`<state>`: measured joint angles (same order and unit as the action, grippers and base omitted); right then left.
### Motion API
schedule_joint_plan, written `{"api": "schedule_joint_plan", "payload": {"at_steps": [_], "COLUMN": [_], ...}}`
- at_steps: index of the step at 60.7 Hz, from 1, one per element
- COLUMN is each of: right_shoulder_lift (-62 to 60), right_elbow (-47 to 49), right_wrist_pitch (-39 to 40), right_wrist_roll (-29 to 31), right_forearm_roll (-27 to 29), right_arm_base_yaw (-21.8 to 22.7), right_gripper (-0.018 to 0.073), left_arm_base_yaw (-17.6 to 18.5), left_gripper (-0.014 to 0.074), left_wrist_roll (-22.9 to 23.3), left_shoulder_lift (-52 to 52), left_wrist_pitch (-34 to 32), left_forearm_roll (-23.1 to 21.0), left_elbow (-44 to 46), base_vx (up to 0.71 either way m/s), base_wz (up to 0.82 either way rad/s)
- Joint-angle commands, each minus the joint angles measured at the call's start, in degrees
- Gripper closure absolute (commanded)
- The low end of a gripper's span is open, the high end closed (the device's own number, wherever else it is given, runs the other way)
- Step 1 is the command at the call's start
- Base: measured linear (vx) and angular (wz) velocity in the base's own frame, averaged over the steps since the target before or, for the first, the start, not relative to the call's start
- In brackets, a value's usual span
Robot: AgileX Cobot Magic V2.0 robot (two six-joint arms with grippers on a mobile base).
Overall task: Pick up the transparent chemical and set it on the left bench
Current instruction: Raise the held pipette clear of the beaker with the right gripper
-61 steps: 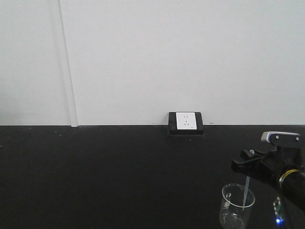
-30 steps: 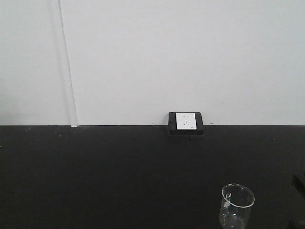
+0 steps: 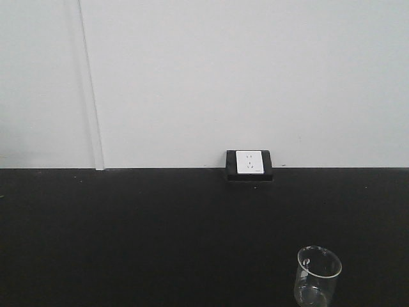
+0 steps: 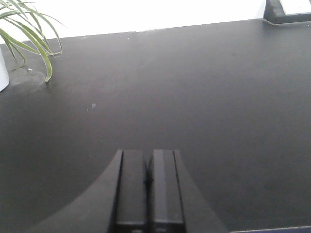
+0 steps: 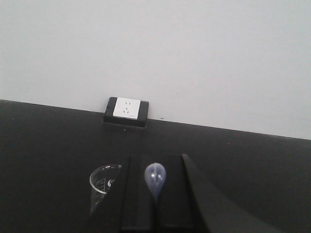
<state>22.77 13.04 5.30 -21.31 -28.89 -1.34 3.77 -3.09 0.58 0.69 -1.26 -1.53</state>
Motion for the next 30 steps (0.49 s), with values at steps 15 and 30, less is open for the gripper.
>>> {"api": "schedule_joint_plan", "payload": {"at_steps": [15,30], "right_shoulder_lift": [-0.10,-0.10], "right_elbow": [1.62,1.62], "right_wrist_pitch": [2.97,3.02], "right_wrist_roll": [0.27,0.27], "right_forearm_roll": [-0.13,-0.13], "right_arm_base_yaw": [0.27,0.27], "right_gripper": [0.0564,0.0564], "left_arm_base_yaw": [0.10,0.10], "left_gripper": [0.0600,0.0600], "left_wrist_roll": [0.45,0.45], "left_shoulder_lift": [1.10,1.10], "left_wrist_pitch": [-4.49,-4.49], "left_forearm_roll": [-0.04,-0.04], "left_elbow": [-0.93,-0.93], "base_vx": [0.00,-0.02], "base_wz": [0.00,0.03]}}
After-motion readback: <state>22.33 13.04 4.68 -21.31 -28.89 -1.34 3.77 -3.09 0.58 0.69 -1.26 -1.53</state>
